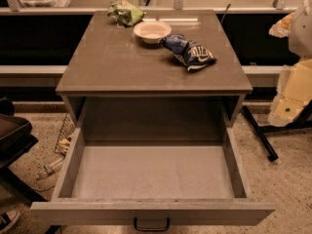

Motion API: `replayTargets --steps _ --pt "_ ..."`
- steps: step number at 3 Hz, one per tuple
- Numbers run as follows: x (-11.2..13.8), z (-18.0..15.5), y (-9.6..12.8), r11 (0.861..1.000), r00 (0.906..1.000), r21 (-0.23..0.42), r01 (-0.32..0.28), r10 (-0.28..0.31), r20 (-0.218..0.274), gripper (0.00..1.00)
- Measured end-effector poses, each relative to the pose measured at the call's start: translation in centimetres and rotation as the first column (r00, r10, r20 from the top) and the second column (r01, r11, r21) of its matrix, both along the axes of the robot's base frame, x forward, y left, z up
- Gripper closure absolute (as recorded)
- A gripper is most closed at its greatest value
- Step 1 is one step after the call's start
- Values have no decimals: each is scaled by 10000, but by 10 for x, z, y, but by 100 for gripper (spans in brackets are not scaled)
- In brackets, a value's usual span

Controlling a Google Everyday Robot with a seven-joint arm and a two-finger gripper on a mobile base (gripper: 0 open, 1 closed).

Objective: Place blue chip bag into top drawer

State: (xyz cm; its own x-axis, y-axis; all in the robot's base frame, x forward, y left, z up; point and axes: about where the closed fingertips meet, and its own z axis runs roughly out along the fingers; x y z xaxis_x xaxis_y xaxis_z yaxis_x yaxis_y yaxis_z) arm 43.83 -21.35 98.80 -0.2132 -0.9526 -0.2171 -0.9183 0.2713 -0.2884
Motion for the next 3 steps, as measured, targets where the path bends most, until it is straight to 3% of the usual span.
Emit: replayTargets --steps 1,2,3 --pt "0 0 0 10000 10000 0 0 0 2 0" --pt "39 6 3 9965 9946 799 245 -323 982 0" --pt "123 18 14 9816 9584 1893 -238 -315 2837 0"
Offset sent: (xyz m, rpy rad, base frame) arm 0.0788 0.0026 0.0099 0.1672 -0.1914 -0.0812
